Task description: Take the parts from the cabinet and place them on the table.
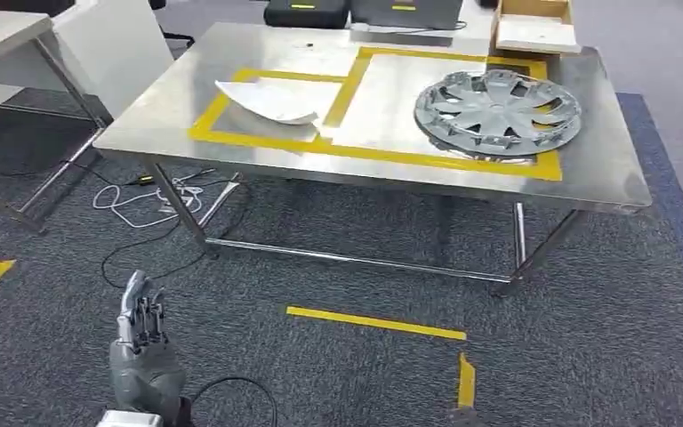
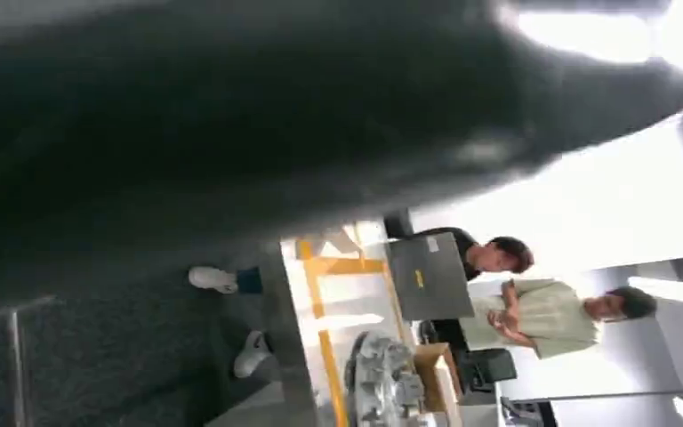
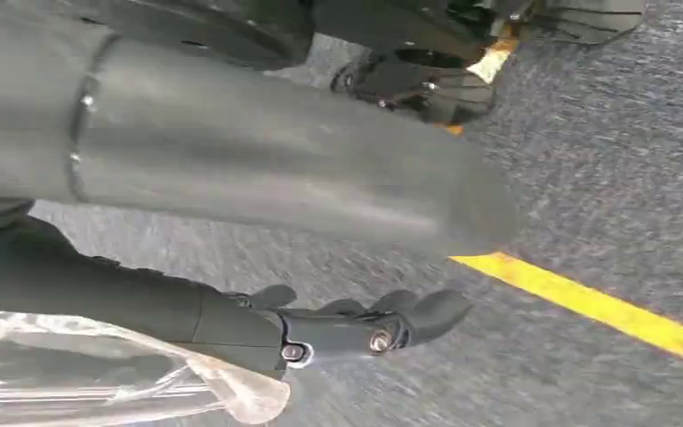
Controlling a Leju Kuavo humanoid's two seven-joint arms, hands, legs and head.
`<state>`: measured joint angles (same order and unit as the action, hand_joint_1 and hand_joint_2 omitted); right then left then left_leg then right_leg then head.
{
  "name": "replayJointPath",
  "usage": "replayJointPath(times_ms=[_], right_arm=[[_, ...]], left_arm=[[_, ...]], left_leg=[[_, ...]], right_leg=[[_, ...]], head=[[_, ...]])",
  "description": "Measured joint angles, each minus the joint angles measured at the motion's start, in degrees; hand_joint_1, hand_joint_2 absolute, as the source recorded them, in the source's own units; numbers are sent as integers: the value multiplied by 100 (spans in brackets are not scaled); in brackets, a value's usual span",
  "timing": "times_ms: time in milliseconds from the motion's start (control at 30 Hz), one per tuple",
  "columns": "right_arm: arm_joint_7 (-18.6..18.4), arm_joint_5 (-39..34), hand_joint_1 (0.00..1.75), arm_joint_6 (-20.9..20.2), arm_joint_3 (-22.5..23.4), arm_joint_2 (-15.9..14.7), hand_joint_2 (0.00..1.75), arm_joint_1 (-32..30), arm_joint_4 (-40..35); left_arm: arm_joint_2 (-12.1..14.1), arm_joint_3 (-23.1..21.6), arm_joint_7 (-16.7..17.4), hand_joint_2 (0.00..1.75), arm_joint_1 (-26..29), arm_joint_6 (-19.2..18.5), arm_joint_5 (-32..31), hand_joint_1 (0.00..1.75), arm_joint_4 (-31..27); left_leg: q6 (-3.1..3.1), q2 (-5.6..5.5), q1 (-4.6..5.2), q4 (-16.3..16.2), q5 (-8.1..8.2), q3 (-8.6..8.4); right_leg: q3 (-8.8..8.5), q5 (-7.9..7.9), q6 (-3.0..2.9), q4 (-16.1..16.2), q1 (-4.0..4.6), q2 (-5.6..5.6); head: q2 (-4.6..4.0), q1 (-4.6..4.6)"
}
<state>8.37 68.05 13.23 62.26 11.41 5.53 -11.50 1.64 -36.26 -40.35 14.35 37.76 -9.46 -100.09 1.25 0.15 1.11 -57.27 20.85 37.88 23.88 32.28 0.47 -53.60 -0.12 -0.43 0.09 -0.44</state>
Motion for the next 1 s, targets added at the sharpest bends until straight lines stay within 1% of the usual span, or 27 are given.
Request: replayJointPath(times_ms=[33, 67, 100, 133, 167, 200, 233, 267, 300, 333, 367, 400, 467, 500, 533, 567, 633, 667, 700, 733, 767, 800, 833, 867, 900, 967, 1000], right_arm=[[11, -119, 0, -29, 98, -7, 0, -1, -4], [28, -173, 0, -77, 182, -18, 0, 4, -7], [33, -195, 0, -92, 235, -22, 0, 10, -9], [33, -200, 0, -116, 287, -24, 0, 15, -9], [33, -193, 0, -127, 324, -29, 0, 17, -11], [39, -180, 0, -129, 366, -37, 0, 17, -13], [48, -167, 0, -127, 388, -37, 0, 16, -13], [65, -160, 0, -127, 398, -37, 0, 18, -13], [81, -160, 0, -127, 412, -37, 0, 22, -11], [96, -160, 0, -127, 436, -25, 0, 30, -11], [107, -158, 0, -127, 442, -20, 0, 45, -9], [134, -156, 0, -127, 453, 6, 0, 48, -9], [164, -165, 0, -127, 473, 24, 0, 54, -9], [166, -187, 0, -127, 473, 30, 0, 46, -9], [168, -204, 0, -127, 473, 37, 0, 45, -9], [168, -219, 0, -138, 473, 46, 0, 34, -4], [157, -233, 0, -145, 473, 50, 0, 38, -2], [142, -243, 0, -153, 473, 50, 0, 38, -2], [105, -254, 0, -192, 473, 61, 0, 33, -2], [98, -283, 0, -241, 473, 76, 0, 31, -2], [101, -331, 0, -296, 473, 78, 0, 35, -2], [90, -346, 0, -326, 479, 83, 0, 39, -2], [75, -348, 0, -352, 484, 96, 0, 45, -2], [77, -344, 0, -379, 484, 118, 0, 48, -2], [99, -335, 0, -389, 484, 133, 0, 39, -2], [158, -313, 0, -405, 484, 157, 0, 22, 0], [184, -311, 0, -418, 486, 183, 0, 16, 6]], left_arm=[[-83, 89, -2, 0, 20, 94, -554, 0, 161], [-218, 248, -2, 0, 28, 162, -1175, 0, 434], [-324, 419, 4, 0, 18, 184, -1532, 0, 666], [-414, 600, 26, 0, 12, 195, -1728, 0, 913], [-508, 727, 26, 0, 5, 208, -1710, 0, 1084], [-592, 861, 35, 0, -16, 217, -1647, 0, 1346], [-650, 971, 35, 0, -37, 221, -1607, 0, 1538], [-716, 1092, 35, 0, -74, 221, -1531, 0, 1761], [-757, 1190, 35, 0, -138, 224, -1447, 0, 1971], [-807, 1335, 35, 0, -232, 226, -1337, 0, 2307], [-829, 1426, 35, 0, -290, 226, -1310, 0, 2391], [-844, 1515, 35, 0, -327, 230, -1163, 0, 2705], [-859, 1653, 33, 0, -426, 230, -1002, 0, 3190], [-870, 1699, 33, 0, -460, 230, -945, 0, 3367], [-883, 1749, 33, 0, -542, 232, -898, 0, 3562], [-912, 1834, 35, 0, -587, 232, -844, 0, 3842], [-934, 1952, 35, 0, -623, 232, -891, 0, 4176], [-942, 2027, 35, 0, -659, 232, -1018, 0, 4382], [-971, 2169, 33, 0, -744, 234, -1399, 0, 4774], [-1006, 2366, 35, 0, -807, 232, -1762, 0, 5117], [-1052, 2545, 35, 0, -795, 232, -2131, 0, 5411], [-1106, 2677, 35, 0, -766, 230, -2288, 0, 5604], [-1150, 2754, 35, 0, -773, 202, -2383, 0, 5794], [-1190, 2880, 33, 0, -839, 116, -2444, 0, 6019], [-1242, 3077, 33, 0, -925, -62, -2370, 0, 6259], [-1375, 3582, 33, 0, -1055, -613, -1815, 0, 6558], [-1380, 3815, 33, 0, -1105, -849, -1502, 0, 6684]], left_leg=[[-62, -16, -3, -135, 299, 36], [-107, -15, -36, -504, 719, 99], [-140, -14, -60, -944, 1054, 179], [-163, -14, -82, -1409, 1301, 246], [-178, -14, -96, -1713, 1363, 260], [-184, -14, -105, -1797, 1265, 200], [-177, -14, -113, -1678, 1054, 38], [-156, -15, -113, -1329, 852, -224], [-125, -17, -110, -798, 706, -582], [-80, -34, -97, -295, 762, -872], [-51, -34, -75, -11, 880, -1033], [-38, -32, -68, 128, 896, -1072], [14, -32, -19, 132, 809, -995], [67, -19, -51, 242, 736, -980], [93, -6, -69, 272, 681, -962], [129, -5, -70, 271, 651, -912], [151, 14, -58, 204, 596, -777], [150, 29, -52, 173, 566, -704], [147, 33, -52, 144, 529, -636], [137, 33, -56, 96, 492, -547], [117, 34, -65, 50, 471, -461], [98, 34, -73, 4, 461, -381], [60, 26, -77, -46, 435, -317], [16, -36, -62, -101, 414, -225], [-17, -43, -53, -125, 369, -202], [-69, -112, -72, -105, 259, -189], [-94, -149, -73, -121, 244, -170]], right_leg=[[54, -58, -24, -7, 8, -4], [122, -123, -85, -8, 10, -18], [196, -181, -91, -17, 14, -25], [278, -239, -88, -39, 20, -26], [317, -296, -87, -74, 19, -28], [439, -348, -81, -111, 19, -35], [564, -396, -75, -159, 19, -35], [670, -430, -67, -202, 20, -34], [738, -460, -54, -240, 20, -25], [798, -492, -40, -269, 15, -28], [850, -523, -14, -285, 36, -30], [879, -599, 29, -299, 26, -25], [949, -700, 100, -259, -20, -28], [975, -662, 127, -274, 4, -4], [1036, -482, 149, -351, -16, 22], [1129, -224, 167, -567, -13, 37], [1357, 364, 194, -1439, -19, 35], [1421, 486, 212, -1801, -23, 34], [1388, 431, 222, -1934, -27, 34], [1251, 212, 236, -1846, -33, 34], [1049, -16, 250, -1596, -49, 33], [750, -192, 266, -1174, -72, 29], [457, -163, 283, -738, -97, 47], [151, 16, 271, -362, -81, 241], [173, 80, 203, -251, -83, 232], [260, 46, 133, -283, -43, 148], [283, 4, 66, -250, -70, 92]], head=[[0, -24], [0, -46], [0, -57], [0, -50], [0, -57], [0, -57], [0, -52], [0, -52], [0, -57], [0, -52], [0, -50], [0, -52], [0, -57], [0, -57], [0, -54], [0, -8], [0, -2], [0, -2], [0, -6], [0, 2], [0, 2], [0, -2], [0, 2], [0, 11], [0, -11], [0, -6], [0, 9]])
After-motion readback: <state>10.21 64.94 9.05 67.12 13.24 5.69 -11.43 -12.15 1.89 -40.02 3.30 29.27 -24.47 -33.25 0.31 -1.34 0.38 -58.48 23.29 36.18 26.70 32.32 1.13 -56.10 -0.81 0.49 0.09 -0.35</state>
